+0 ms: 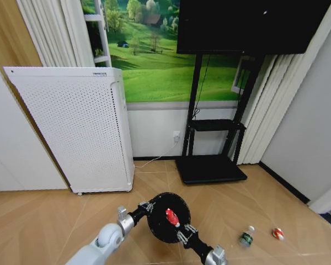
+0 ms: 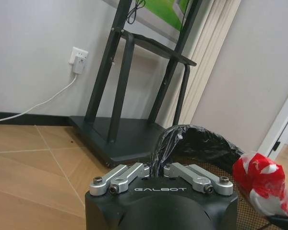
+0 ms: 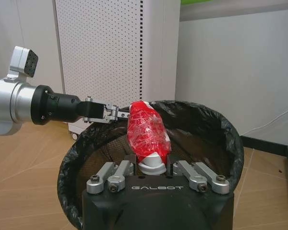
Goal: Pick up the trash bin and place the garbage on the floor into it.
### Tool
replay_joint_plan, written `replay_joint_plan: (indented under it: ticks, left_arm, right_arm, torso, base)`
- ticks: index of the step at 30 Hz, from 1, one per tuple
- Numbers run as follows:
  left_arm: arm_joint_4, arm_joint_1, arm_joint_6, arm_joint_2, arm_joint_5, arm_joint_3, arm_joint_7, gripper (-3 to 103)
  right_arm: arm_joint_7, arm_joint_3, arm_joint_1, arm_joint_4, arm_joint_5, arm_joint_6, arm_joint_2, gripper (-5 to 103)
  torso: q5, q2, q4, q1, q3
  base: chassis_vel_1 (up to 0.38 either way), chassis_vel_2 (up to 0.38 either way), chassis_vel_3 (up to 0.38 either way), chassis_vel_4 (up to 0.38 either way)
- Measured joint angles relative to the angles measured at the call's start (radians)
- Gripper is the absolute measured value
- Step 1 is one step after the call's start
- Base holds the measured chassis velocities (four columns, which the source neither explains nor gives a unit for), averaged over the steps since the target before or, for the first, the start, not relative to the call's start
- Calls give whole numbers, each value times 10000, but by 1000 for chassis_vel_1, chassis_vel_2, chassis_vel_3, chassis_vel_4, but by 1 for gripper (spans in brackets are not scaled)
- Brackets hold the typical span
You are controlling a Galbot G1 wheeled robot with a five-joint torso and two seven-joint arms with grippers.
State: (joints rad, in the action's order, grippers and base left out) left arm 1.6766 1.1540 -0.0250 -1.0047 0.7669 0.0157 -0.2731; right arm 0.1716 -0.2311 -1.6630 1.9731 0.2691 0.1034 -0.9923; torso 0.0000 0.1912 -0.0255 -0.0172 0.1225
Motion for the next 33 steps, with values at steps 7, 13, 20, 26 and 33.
replay_joint_plan:
  ticks: [7, 13, 20, 26, 33]
  left_arm:
    - [-71, 145, 32, -185, -134, -396, 37, 7]
    - [-144, 552, 51, -558, -227, -807, 322, 7]
    - [-168, 1340, 69, -718, -203, -1960, 684, 7]
    - [307, 2171, -23, -824, 140, -3907, 1101, 7]
    - [1360, 3356, -130, -883, 1197, -6137, 1537, 7]
  right_arm:
    - [-22, 46, -79, 57, 79, -126, 29, 52]
    - [-72, -60, -238, 503, 308, -164, 117, 74]
    - [-878, -436, -535, 1293, 1229, -467, 147, 99]
    - [-2214, -710, -378, 1102, 2185, -1018, 47, 100]
    - [-3405, -906, 43, 608, 2982, -2077, 0, 100]
  torso:
    - [0, 0, -3, 0, 0]
    - [-2, 0, -2, 0, 0]
    - [-3, 0, -2, 0, 0]
    - [0, 0, -1, 0, 0]
    - [1, 0, 6, 0, 0]
  base:
    - [0, 0, 0, 0]
    - [0, 0, 0, 0]
    - [0, 0, 0, 0]
    - [0, 0, 0, 0]
    - [0, 0, 0, 0]
